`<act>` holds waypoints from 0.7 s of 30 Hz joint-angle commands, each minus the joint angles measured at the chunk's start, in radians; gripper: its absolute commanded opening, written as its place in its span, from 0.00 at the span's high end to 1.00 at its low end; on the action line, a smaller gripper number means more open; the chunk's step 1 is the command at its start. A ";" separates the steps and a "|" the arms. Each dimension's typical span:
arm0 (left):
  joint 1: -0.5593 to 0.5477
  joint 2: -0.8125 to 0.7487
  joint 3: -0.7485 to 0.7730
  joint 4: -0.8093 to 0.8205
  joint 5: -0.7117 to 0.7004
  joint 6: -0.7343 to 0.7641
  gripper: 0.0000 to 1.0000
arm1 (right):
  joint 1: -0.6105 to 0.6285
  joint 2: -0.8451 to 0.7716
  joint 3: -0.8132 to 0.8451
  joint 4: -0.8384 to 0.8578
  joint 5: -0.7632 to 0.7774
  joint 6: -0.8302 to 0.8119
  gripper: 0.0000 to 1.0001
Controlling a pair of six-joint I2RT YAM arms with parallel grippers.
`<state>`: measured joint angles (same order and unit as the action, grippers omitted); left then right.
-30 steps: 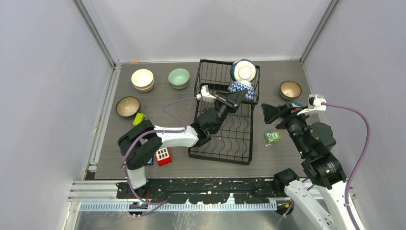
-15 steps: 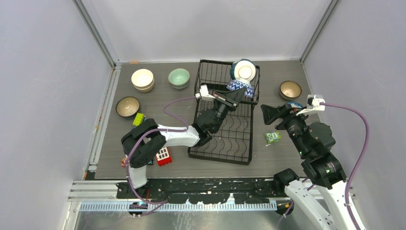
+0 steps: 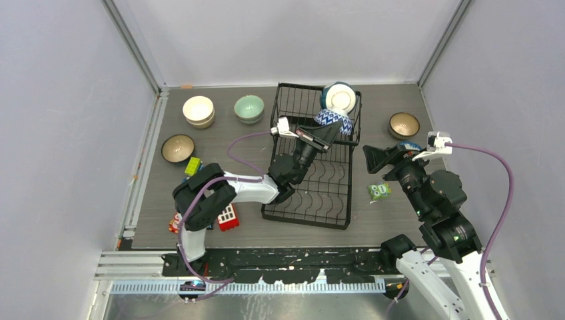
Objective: Unload the bowls from the dish rack
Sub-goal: Pick up the bowl from the dish rack.
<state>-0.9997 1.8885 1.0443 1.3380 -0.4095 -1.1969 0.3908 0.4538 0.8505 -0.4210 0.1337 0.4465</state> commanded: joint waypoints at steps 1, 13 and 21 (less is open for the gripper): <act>0.009 -0.045 -0.028 0.094 0.000 0.053 1.00 | 0.005 -0.001 0.019 0.021 0.010 -0.014 0.18; 0.009 -0.122 -0.033 0.093 0.068 0.097 1.00 | 0.005 -0.011 0.021 0.021 0.005 -0.013 0.18; 0.009 -0.154 -0.031 0.093 0.099 0.102 1.00 | 0.005 -0.005 0.031 0.026 -0.002 -0.010 0.18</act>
<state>-0.9985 1.7996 1.0107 1.3499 -0.3336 -1.1362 0.3908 0.4534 0.8505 -0.4210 0.1329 0.4465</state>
